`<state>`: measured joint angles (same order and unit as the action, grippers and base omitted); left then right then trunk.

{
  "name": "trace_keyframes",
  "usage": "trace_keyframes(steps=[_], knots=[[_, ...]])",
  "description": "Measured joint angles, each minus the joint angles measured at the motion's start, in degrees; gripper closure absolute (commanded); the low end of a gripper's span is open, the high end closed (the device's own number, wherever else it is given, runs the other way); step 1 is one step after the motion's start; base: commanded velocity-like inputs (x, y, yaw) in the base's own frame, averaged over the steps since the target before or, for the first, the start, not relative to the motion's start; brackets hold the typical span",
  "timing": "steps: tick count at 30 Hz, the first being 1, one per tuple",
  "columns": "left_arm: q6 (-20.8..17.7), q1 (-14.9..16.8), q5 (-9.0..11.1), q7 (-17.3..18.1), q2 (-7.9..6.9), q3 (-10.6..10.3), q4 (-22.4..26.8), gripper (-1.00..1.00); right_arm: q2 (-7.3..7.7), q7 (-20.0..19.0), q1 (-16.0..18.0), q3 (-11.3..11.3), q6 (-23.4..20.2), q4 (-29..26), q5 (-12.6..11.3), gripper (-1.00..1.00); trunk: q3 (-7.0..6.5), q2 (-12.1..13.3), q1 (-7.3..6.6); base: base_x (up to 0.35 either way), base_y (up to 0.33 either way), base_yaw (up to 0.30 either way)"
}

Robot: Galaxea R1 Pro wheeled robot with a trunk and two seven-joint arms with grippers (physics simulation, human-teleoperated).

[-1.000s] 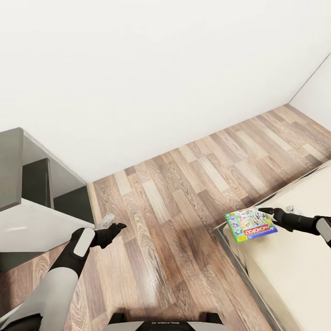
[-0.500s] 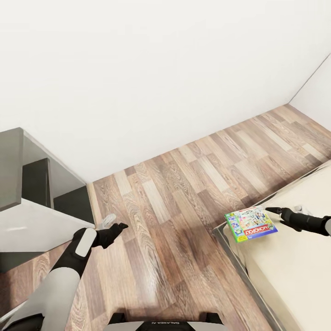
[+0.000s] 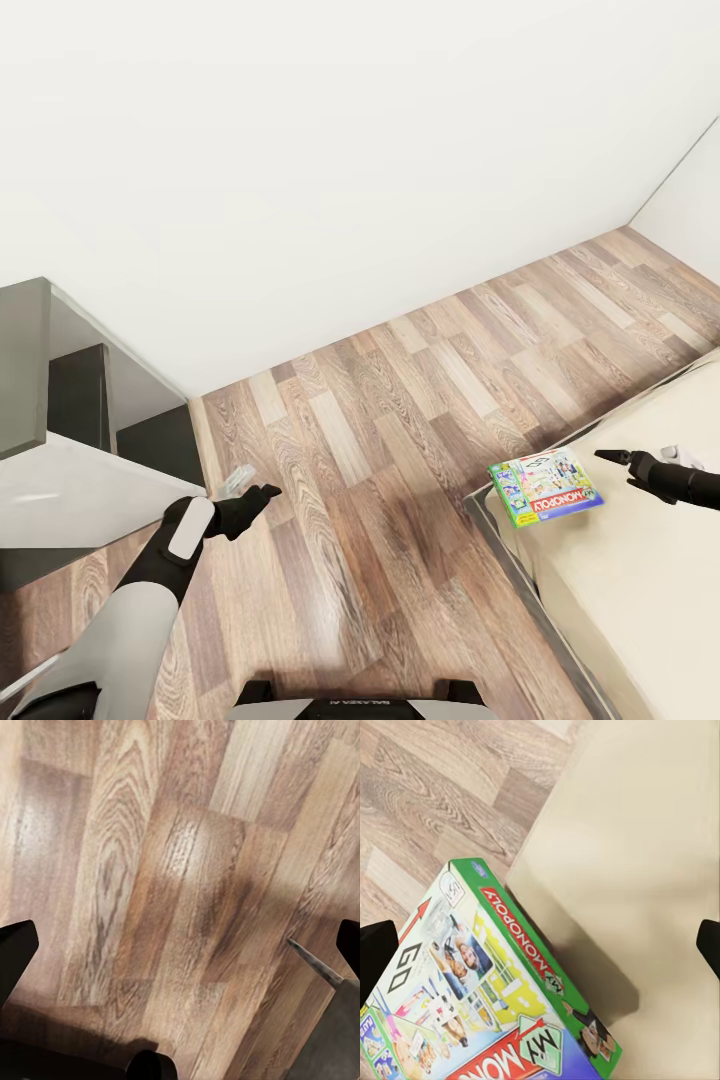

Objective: Put all the toys in the child's room - the three board games (two on the bed and one on the table), the two jigsaw puzzles on the table, and the tennis ball on the table - inside the toy box on the table in the child's room.

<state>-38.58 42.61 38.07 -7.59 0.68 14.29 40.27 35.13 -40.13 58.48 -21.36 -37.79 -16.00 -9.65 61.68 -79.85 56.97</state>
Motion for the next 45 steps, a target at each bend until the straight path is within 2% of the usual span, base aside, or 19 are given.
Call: trace_keyframes(steps=[5, 8, 14, 18, 19, 21, 22, 24, 28, 33, 39, 45], knots=[[0.2, 0.0, 0.0, 0.8, 0.08, 0.0, -0.1, -1.0, 1.54, -0.5, 0.0, -0.1, 0.2, 0.0, -0.3, -1.0, 0.0, 0.0, 0.0, 0.0, 0.0, 0.0], [0.2, 0.0, 0.0, 1.2, 0.11, 0.0, -0.1, -1.0, 1.94, -0.7, 0.0, -0.1, 0.3, 0.0, -0.4, -1.0, 0.0, 0.0, 0.0, 0.0, 0.0, 0.0], [1.0, 0.0, 0.0, 4.0, 0.65, -1.6, -0.4, -1.0, 3.55, -3.6, -0.6, -0.1, 2.7, -0.1, -0.8, -1.0, 0.0, 0.0, 0.0, 0.0, 0.0, 0.0], [5.2, 0.0, 0.8, 9.6, 1.71, -5.2, -2.9, -1.0, 5.1, -11.2, -3.1, -0.2, 7.9, -0.5, -0.9, -1.0, 0.0, 0.0, 0.0, 0.0, 0.0, 0.0], [5.2, 0.0, 0.7, 9.7, 1.71, -5.3, -3.0, -1.0, 5.1, -11.3, -3.1, -0.2, 7.9, -0.5, -0.9, -1.0, 0.0, 0.0, 0.0, 0.0, 0.0, 0.0], [8.3, 0.0, 0.8, 14.4, 2.22, -7.1, -5.2, -1.0, 5.64, -14.5, -4.2, -0.4, 10.0, -1.0, -0.9, -1.0, 0.0, 0.0, 0.0, 0.0, 0.0, 0.0], [8.4, 0.0, 0.8, 14.5, 2.22, -7.1, -5.3, -1.0, 5.65, -14.6, -4.2, -0.4, 10.1, -1.0, -0.9, -1.0, 0.0, 0.0, 0.0, 0.0, 0.0, 0.0], [11.6, 0.1, 0.8, 20.4, 2.76, -8.5, -7.9, -1.0, 5.99, -17.0, -4.9, -0.5, 11.6, -1.6, -0.9, -1.0, 0.0, 0.0, 0.0, 0.0, 0.0, 0.0], [10.7, 1.1, 1.8, 20.5, 1.98, -9.5, -7.0, -1.0, 5.02, -18.0, -4.8, 0.5, 10.7, -2.6, 0.0, -1.0, 0.0, 0.0, 0.0, 0.0, 0.0, 0.0], [9.1, 0.9, 3.4, 20.7, 2.11, -11.0, -5.4, -1.0, 3.6, -17.9, -4.6, 1.4, 10.1, -3.9, 0.0, -1.0, 0.0, 0.0, 0.0, 0.0, 0.0, 0.0], [7.1, 0.9, 5.4, 20.7, 2.12, -11.7, -3.5, -1.0, 3.59, -17.9, -4.6, 1.4, 10.1, -3.9, 0.0, -1.0, 0.0, 0.0, 0.0, 0.0, 0.0, 0.0], [5.1, 0.9, 5.5, 20.7, 2.12, -11.7, -1.5, -1.0, 3.59, -17.9, -4.6, 1.4, 10.1, -3.9, 0.0, -1.0, 0.0, 0.0, 0.0, 0.0, 0.0, 0.0]])
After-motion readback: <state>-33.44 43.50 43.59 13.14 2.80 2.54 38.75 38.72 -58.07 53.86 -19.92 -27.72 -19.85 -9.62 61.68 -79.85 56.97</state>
